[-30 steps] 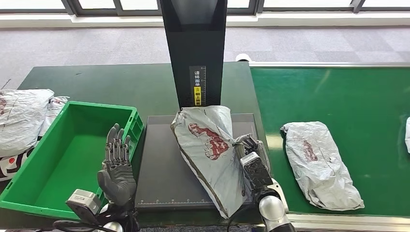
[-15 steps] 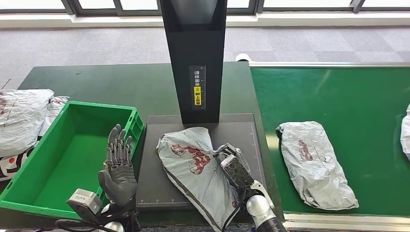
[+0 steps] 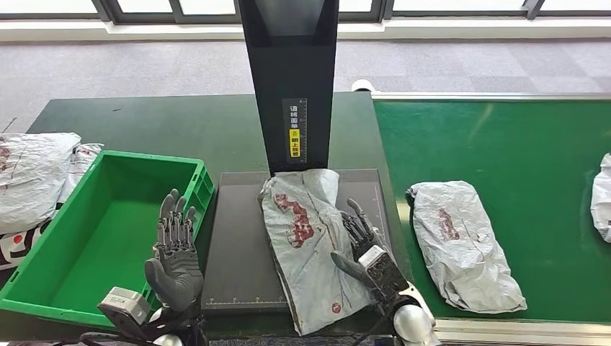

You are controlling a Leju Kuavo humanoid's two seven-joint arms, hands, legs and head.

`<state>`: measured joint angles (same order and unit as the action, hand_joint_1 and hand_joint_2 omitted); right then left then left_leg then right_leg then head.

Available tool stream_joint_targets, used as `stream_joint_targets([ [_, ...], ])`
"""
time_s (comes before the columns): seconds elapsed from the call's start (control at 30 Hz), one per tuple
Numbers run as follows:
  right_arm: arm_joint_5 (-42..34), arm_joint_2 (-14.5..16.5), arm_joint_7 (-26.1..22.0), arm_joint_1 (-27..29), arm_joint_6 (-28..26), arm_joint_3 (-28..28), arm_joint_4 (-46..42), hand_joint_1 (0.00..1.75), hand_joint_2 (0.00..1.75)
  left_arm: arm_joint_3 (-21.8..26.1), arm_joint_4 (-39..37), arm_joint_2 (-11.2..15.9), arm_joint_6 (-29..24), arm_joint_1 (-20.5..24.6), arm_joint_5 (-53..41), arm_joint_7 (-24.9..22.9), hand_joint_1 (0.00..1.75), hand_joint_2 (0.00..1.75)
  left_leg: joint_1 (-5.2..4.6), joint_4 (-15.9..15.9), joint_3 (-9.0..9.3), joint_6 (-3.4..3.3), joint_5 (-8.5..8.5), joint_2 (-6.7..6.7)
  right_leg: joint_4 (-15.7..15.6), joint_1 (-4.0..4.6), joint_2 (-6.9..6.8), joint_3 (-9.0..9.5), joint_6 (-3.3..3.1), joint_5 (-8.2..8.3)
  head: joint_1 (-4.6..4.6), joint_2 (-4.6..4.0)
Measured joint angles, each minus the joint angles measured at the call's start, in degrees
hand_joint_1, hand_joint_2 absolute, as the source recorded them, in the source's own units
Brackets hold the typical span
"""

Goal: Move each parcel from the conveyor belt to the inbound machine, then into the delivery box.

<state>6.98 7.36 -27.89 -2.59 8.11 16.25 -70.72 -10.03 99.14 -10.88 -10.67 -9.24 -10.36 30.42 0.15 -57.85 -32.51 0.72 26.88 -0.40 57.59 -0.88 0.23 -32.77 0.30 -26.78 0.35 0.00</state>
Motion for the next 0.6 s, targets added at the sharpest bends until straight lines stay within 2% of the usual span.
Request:
stream_joint_targets([
  [0.13, 0.90, -2.59, -0.85, 4.73, -0.92, -0.65, -9.08, 0.00, 1.75, 0.00, -0.02, 0.25, -1.65, 0.01, -0.48, -1.25, 0.00, 0.00, 0.00, 0.00, -0.02, 0.01, 0.03, 0.02, -0.01, 0.00, 0.01, -0.01, 0.00, 0.00, 0.00, 0.00],
  [0.3, 1.58, -4.11, -1.13, 7.35, -1.38, -0.97, -14.72, 0.00, 1.75, 0.00, -0.02, 0.46, -2.55, 0.04, -0.74, -1.56, 0.00, 0.00, 0.00, 0.00, 0.00, 0.01, 0.03, 0.08, -0.01, 0.01, 0.04, -0.03, 0.00, 0.00, 0.00, 0.00],
  [0.6, 5.61, -4.68, -2.37, 13.88, -6.87, -3.09, -26.33, 0.00, 1.75, -1.08, -0.42, 0.34, -14.83, 0.17, -8.45, -5.22, 0.00, 0.00, 0.00, 0.00, -0.01, 0.01, 0.04, 0.06, -0.01, 0.00, 0.02, -0.03, 0.01, 0.00, 0.00, 0.00],
])
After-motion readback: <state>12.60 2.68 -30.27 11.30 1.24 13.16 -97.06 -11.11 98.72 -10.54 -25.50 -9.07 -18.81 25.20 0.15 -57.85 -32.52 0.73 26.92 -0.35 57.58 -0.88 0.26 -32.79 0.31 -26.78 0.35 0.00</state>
